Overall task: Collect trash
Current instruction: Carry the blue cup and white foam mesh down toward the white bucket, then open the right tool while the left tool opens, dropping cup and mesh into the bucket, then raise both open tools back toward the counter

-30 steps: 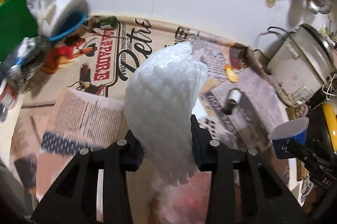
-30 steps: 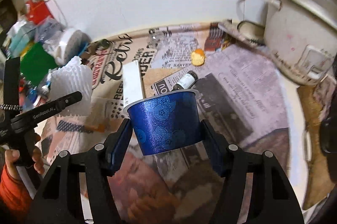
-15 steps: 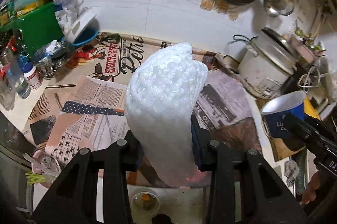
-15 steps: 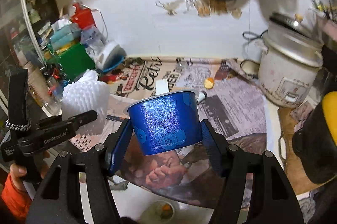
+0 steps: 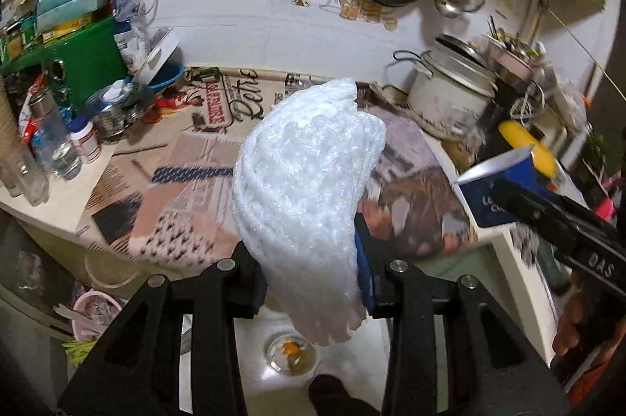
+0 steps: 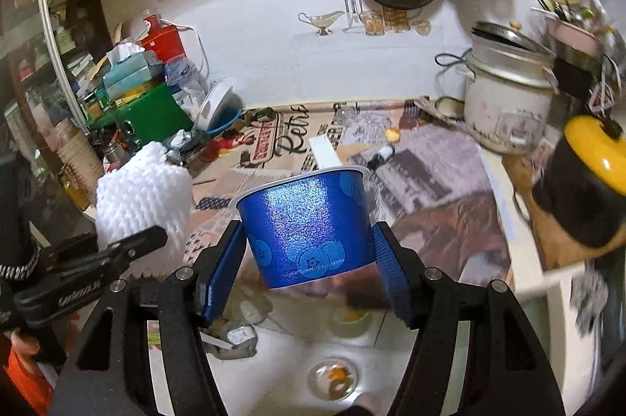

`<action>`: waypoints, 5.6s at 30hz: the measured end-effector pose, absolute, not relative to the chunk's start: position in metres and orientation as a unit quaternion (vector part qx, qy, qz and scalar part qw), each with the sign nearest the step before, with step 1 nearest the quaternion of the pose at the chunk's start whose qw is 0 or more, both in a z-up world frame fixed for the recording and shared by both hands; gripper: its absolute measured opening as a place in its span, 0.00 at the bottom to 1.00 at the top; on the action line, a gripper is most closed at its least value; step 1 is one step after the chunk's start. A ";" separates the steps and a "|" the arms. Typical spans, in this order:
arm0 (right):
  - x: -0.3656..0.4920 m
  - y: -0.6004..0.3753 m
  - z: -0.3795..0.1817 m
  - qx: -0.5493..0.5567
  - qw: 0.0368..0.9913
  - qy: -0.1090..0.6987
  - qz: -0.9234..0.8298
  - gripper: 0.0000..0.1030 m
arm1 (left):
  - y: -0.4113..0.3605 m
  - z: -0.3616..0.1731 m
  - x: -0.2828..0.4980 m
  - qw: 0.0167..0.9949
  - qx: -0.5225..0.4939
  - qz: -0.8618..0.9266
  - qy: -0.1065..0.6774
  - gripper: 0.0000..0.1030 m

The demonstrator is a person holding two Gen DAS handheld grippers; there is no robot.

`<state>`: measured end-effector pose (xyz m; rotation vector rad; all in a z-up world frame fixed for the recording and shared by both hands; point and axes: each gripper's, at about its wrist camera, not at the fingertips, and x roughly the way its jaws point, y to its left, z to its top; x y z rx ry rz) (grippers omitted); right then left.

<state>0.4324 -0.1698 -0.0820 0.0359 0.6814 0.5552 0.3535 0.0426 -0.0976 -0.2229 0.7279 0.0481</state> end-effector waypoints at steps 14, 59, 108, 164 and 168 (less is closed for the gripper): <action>0.330 -0.148 -0.133 0.018 0.892 0.397 0.214 0.61 | 0.057 -0.150 0.253 0.905 -0.106 -0.033 0.410 0.36; 0.421 -0.142 -0.725 0.003 0.779 0.587 0.221 0.61 | 0.010 -0.803 0.371 0.796 -0.100 -0.072 0.593 0.38; 0.367 -0.168 -0.236 0.019 0.872 0.451 0.191 0.64 | 0.033 -0.262 0.305 0.896 -0.093 -0.037 0.432 0.61; 0.660 -0.190 -0.109 0.006 0.912 0.378 0.159 0.81 | 0.089 -0.117 0.608 0.929 -0.079 0.117 0.342 0.94; 0.699 -0.168 -0.132 0.018 0.902 0.413 0.124 0.72 | 0.114 -0.138 0.652 0.924 -0.066 0.091 0.365 0.94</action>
